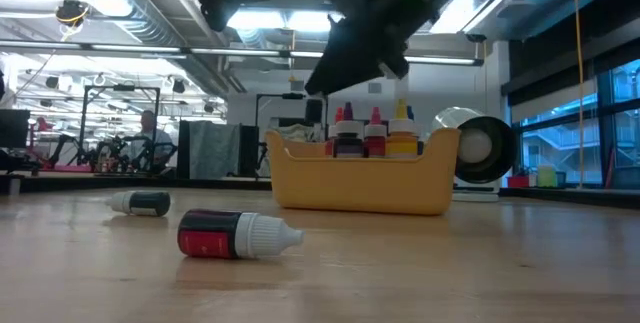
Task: Pick & Place food coloring
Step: Put the small pink food coloring bottle into the yellow bin
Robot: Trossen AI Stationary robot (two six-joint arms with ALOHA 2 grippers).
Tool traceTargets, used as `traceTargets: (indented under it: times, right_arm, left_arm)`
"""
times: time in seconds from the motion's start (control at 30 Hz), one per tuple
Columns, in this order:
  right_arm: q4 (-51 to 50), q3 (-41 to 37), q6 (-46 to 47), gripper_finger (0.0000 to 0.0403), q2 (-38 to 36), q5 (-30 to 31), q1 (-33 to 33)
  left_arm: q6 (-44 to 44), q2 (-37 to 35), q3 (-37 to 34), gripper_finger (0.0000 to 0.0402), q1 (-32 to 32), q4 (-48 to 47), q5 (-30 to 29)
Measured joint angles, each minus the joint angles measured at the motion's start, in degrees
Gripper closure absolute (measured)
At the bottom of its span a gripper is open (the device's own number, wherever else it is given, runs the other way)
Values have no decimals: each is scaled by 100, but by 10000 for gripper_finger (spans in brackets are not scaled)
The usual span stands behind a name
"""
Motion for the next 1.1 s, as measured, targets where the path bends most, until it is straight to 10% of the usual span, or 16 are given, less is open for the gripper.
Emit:
traceTargets:
  times: [1.1]
  right_arm:
    - [458,0,339,315,1007,320,-86]
  left_arm:
    - [15,0,0,302,0,-20,-15]
